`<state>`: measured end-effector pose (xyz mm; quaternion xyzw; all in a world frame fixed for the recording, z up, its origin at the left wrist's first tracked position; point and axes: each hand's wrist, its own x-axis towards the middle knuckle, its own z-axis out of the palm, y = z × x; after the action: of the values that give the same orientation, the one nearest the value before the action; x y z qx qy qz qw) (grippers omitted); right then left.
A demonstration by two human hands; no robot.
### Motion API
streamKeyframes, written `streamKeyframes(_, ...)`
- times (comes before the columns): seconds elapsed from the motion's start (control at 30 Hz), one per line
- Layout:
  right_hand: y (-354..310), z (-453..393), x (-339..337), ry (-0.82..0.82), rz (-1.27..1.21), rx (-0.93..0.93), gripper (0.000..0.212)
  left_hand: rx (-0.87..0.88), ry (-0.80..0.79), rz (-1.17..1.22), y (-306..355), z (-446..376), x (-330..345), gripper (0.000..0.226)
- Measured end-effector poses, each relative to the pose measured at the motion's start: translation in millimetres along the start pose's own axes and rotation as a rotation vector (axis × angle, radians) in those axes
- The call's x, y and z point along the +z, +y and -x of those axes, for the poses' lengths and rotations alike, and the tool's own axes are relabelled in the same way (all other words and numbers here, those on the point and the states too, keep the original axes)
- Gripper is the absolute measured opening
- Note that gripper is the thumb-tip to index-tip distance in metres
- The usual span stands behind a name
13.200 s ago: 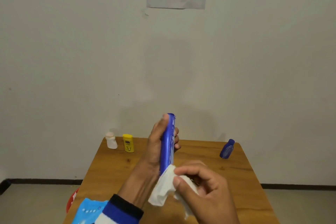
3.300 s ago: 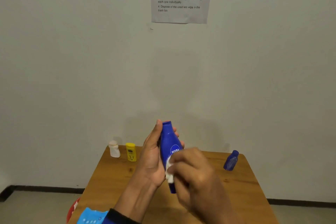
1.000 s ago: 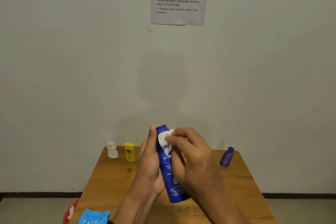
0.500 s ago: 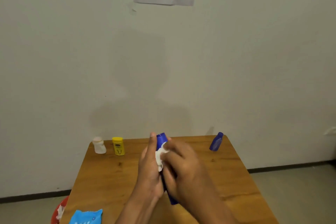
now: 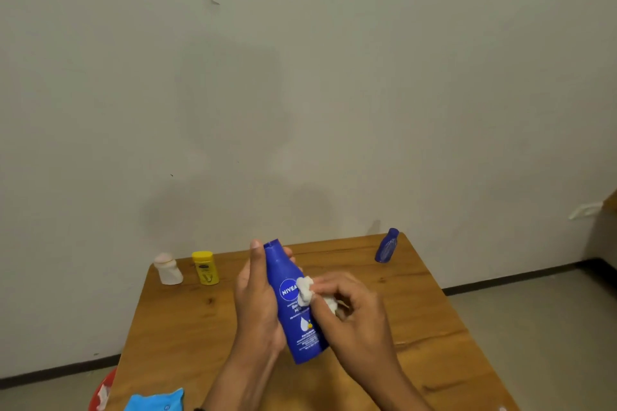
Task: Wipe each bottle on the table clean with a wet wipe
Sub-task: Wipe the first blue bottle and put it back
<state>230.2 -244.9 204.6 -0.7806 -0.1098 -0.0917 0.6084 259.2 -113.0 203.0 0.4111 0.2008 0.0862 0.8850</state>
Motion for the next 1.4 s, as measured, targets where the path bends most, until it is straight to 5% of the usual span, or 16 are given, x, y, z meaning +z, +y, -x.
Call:
streamKeyframes(0.23,35,37,-23,-0.074,-0.078,0.196,0.014,0.047,0.078,0.053,12,-19,2,0.044)
streamKeyframes(0.43,31,-7,-58,0.049,-0.089,0.026,0.020,0.099,0.088,-0.039,-21,-16,36,0.054)
streamKeyframes(0.6,84,4,-73,-0.094,0.154,-0.265,0.006,0.141,0.236,-0.094,-53,-19,63,0.043)
streamKeyframes(0.77,150,24,-123,-0.234,0.386,-0.299,0.013,0.112,0.290,0.022,-89,-38,97,0.037)
streamKeyframes(0.9,169,9,-178,-0.256,0.315,-0.280,0.013,0.174,0.128,-0.290,-118,-61,127,0.052)
streamKeyframes(1.07,187,-21,-221,-0.164,0.189,-0.107,0.025,0.218,-0.117,-0.775,-139,-100,150,0.027)
streamKeyframes(1.2,197,-37,-241,-0.145,0.154,-0.113,0.018,0.285,-0.131,-1.121,-166,-142,149,0.028)
streamKeyframes(1.4,230,-33,-267,-0.164,0.186,0.050,0.018,0.250,-0.146,-1.339,-203,-197,138,0.034)
